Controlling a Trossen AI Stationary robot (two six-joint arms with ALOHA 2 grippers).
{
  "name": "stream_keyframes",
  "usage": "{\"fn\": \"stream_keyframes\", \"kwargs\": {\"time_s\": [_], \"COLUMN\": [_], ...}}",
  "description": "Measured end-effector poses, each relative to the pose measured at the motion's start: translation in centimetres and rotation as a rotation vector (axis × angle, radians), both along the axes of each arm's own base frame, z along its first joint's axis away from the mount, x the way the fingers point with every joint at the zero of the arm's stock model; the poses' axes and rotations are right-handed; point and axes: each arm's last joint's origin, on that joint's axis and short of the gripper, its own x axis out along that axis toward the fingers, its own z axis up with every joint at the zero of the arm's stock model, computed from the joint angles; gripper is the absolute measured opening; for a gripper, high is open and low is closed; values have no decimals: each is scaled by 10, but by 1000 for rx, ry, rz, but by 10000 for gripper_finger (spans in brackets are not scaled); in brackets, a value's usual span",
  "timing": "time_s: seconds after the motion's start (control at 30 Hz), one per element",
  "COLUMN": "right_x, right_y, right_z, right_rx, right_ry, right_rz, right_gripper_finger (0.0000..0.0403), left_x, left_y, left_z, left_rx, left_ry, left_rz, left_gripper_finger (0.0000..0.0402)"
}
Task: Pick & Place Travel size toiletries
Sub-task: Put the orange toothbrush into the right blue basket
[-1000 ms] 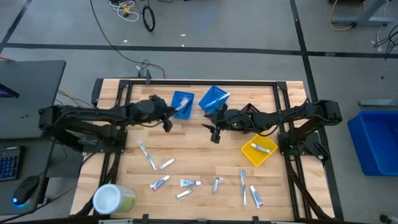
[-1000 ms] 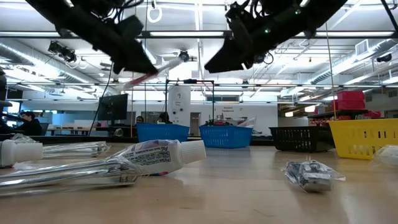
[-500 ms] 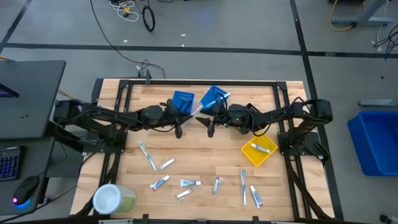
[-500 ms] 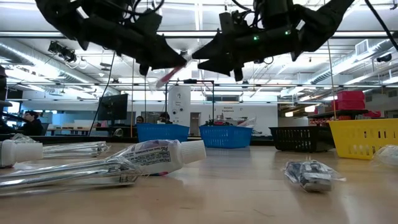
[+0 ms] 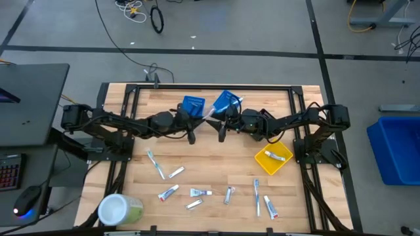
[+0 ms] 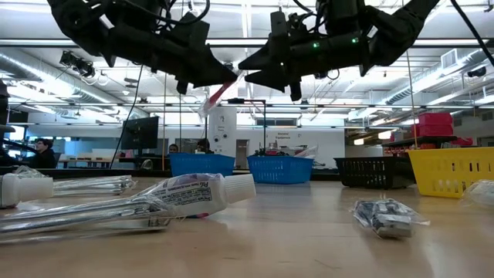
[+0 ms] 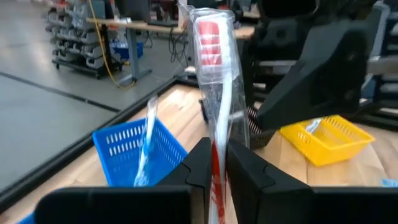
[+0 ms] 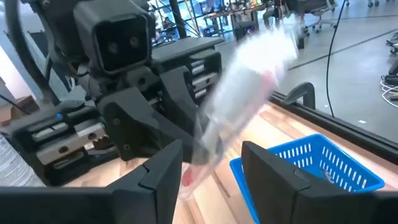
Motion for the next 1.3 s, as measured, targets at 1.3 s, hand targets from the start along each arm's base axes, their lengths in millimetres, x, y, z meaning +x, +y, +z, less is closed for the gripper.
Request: {"fn": "stream_keyframes", "kwargs": {"time_s": [1.3], "right_x": [1], "right_y": [0], "right_z": [8], "right_rx": [-37], "right_ry": [-67], "right_rz": [13], "right_gripper_finger": [31], "left_x": [10], "left_y": [-4], "left_z": [14], "left_rx": [14], "left_ry": [17], "left_rz": [-20], "left_gripper_finger": [43]}}
